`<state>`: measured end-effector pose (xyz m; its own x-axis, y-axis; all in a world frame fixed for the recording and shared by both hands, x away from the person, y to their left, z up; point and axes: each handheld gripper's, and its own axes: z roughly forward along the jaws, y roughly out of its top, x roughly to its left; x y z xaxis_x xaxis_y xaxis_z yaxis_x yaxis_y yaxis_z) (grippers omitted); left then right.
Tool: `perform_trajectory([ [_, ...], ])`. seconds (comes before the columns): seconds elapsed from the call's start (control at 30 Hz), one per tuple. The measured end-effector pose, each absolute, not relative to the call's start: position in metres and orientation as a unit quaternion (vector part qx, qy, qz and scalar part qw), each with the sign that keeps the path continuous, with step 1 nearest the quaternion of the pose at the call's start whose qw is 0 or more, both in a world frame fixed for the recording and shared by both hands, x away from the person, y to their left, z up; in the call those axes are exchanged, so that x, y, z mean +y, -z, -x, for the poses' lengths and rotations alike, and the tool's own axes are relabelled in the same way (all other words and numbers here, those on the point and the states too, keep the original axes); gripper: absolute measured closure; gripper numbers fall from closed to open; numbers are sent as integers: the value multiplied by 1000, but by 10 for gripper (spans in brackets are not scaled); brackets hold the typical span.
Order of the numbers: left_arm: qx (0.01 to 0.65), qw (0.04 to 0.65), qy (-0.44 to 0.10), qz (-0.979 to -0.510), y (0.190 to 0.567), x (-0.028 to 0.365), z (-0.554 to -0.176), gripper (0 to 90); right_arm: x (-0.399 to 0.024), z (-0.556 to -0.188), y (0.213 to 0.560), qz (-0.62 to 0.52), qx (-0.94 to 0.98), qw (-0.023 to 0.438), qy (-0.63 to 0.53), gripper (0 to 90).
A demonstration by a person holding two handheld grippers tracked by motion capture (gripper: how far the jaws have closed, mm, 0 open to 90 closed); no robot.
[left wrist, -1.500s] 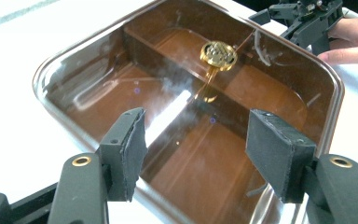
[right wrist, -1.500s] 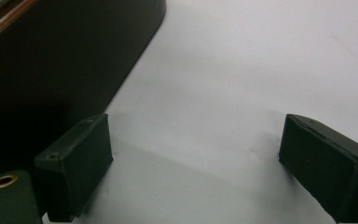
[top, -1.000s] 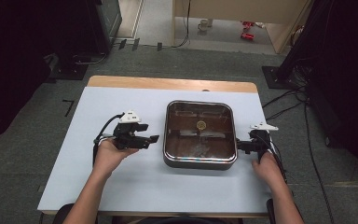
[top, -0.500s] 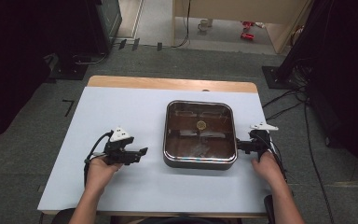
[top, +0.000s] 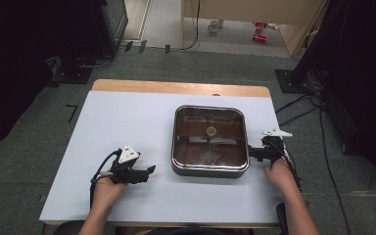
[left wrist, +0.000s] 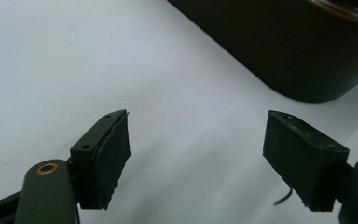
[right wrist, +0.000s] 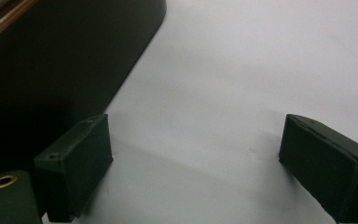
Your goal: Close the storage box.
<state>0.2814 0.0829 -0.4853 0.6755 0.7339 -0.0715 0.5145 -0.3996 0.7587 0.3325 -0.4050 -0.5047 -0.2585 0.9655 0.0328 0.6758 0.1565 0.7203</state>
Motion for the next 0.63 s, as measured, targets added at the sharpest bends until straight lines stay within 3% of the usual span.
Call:
perform_trajectory([
  [0.1,382,397,-122,-826,488,80,-283,225,-405,-332,505,-565,726,226,-320,87],
  [0.13,386,392,-95,-830,492,75,-284,225,-405,-332,505,-565,726,226,-320,87],
  [0.33,367,390,-124,-836,498,67,-279,166,-405,-332,505,-565,726,227,-320,87],
  [0.63,354,369,-152,-846,499,60,-275,160,-405,-332,505,-565,726,226,-320,87],
])
